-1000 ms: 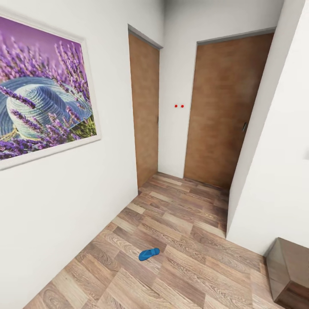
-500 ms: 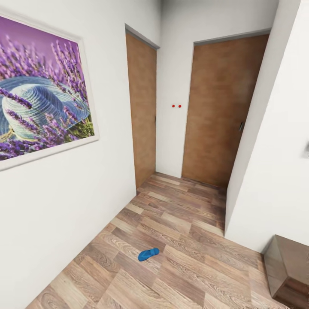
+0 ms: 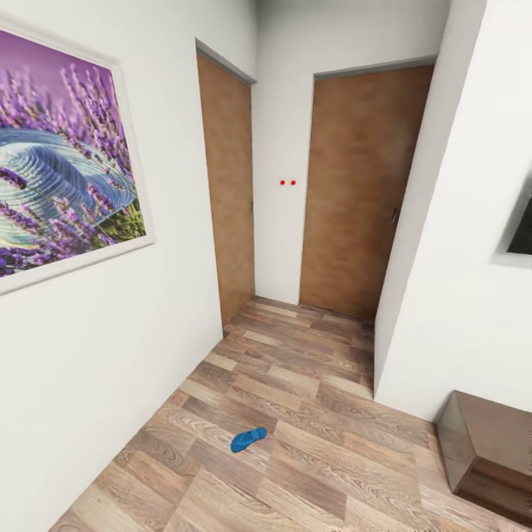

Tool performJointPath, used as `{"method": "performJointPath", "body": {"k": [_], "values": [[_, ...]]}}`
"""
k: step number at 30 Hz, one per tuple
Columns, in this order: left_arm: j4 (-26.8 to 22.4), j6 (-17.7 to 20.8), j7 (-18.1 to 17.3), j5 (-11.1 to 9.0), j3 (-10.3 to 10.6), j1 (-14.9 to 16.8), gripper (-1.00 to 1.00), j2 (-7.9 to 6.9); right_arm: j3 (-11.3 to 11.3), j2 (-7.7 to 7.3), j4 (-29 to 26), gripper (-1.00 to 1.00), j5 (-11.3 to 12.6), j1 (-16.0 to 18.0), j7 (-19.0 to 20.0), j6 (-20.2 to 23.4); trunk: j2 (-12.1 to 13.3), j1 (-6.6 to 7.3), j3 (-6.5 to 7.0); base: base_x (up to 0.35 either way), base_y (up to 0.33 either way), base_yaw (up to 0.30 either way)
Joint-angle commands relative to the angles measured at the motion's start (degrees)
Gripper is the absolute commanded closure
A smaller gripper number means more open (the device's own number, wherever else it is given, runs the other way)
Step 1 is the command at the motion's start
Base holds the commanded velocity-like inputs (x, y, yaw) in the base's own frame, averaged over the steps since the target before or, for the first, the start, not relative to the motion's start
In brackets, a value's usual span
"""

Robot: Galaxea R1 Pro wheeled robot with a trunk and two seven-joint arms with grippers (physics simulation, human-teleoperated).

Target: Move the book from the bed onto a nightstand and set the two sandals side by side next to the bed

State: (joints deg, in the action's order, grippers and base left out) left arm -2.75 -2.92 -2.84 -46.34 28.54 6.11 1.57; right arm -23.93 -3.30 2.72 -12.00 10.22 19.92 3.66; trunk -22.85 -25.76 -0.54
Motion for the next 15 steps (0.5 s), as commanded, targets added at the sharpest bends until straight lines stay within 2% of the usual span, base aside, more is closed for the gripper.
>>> {"method": "performJointPath", "body": {"k": [1,9,15], "values": [[0.1,-0.2,-0.2,-0.6,0.5,0.0,-1.0,0.01,-0.5,-0.04,0.1,-1.0,-0.5,0.1,0.1,0.1,-0.1,-0.02,-0.06,0.0,0.095,-0.173],[0.1,-0.2,-0.2,-0.6,0.5,0.0,-1.0,0.01,-0.5,-0.04,0.1,-1.0,-0.5,0.1,0.1,0.1,-0.1,-0.02,-0.06,0.0,0.095,-0.155],[0.1,-0.2,-0.2,-0.6,0.5,0.0,-1.0,0.01,-0.5,-0.04,0.1,-1.0,-0.5,0.1,0.1,0.1,-0.1,-0.02,-0.06,0.0,0.091,-0.056]]}}
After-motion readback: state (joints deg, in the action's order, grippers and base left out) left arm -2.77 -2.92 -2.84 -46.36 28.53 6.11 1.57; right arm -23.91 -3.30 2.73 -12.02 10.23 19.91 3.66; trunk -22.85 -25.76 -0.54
